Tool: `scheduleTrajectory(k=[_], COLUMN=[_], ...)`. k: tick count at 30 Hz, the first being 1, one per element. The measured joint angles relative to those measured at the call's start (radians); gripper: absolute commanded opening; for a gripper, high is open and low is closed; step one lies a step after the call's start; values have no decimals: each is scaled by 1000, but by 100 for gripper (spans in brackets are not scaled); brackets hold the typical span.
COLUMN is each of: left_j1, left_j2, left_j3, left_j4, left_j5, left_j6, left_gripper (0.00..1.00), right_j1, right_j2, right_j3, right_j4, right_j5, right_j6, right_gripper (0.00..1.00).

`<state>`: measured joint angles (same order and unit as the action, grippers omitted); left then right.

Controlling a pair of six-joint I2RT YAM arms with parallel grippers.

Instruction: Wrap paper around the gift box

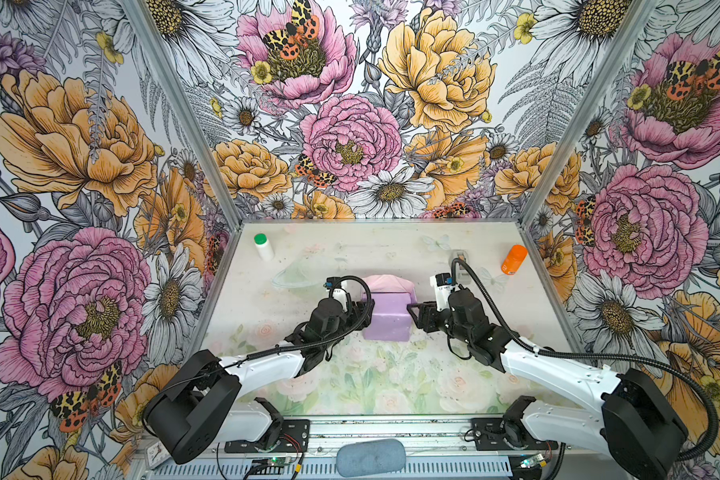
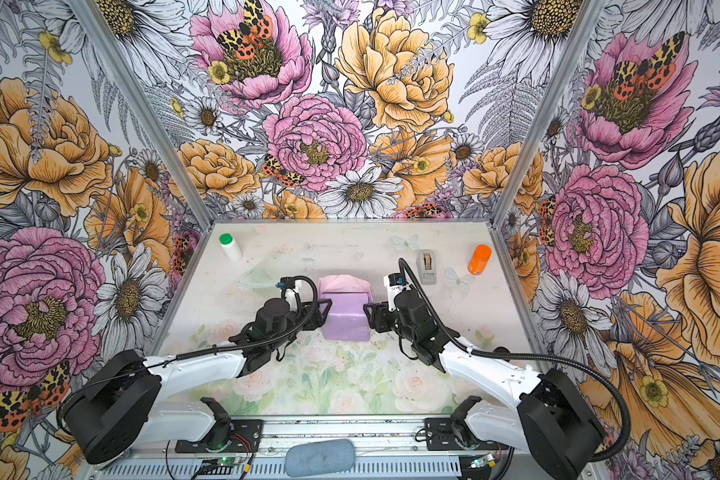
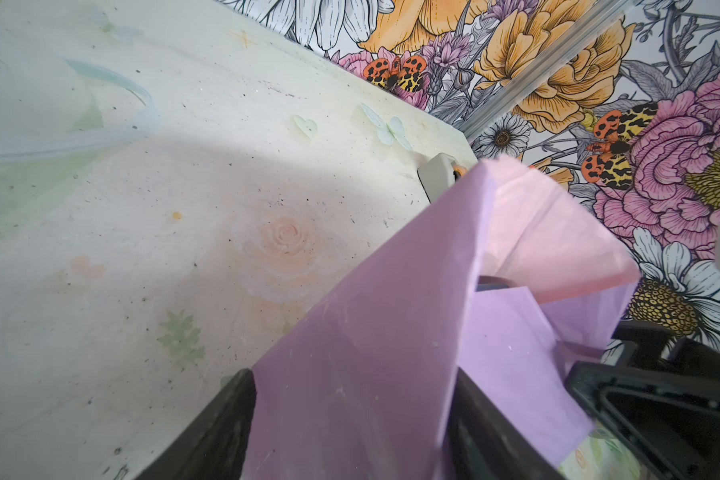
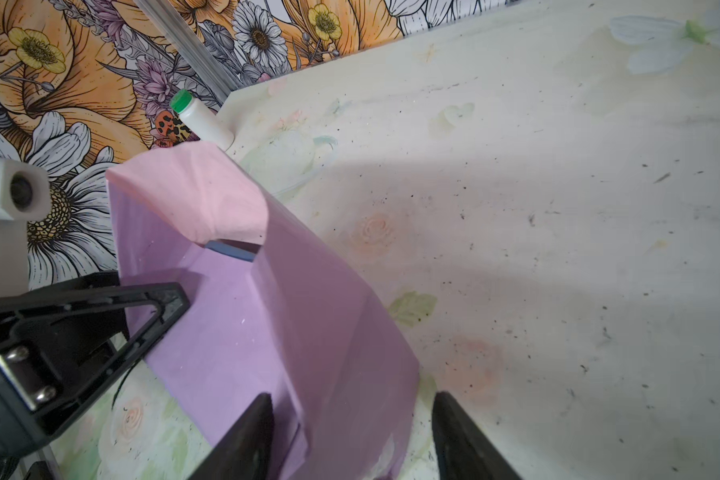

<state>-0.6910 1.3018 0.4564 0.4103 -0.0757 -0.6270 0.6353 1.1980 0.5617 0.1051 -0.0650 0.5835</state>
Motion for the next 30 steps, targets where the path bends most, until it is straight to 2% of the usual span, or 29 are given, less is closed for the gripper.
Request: scheduleTrajectory(k=[6, 19, 22, 30], left_j1=[-1, 53, 53, -2], left_j2=[-4, -78, -85, -168], left_j3=[0, 0, 1, 11], left_j4=[-9, -111, -124, -145], left_j5=[-23, -91, -89, -89], left_j6=[0, 21, 37, 97], left_gripper=[72, 70, 75, 78], right_j1=[13, 20, 21, 26], right_j2=[94, 89, 87, 87], right_j3=[45, 47, 47, 49], right_j4=[42, 32, 27, 26], right_j5=[12, 46, 46, 46], right_j6=[0, -34, -34, -35], right_gripper=[59, 57, 57, 58])
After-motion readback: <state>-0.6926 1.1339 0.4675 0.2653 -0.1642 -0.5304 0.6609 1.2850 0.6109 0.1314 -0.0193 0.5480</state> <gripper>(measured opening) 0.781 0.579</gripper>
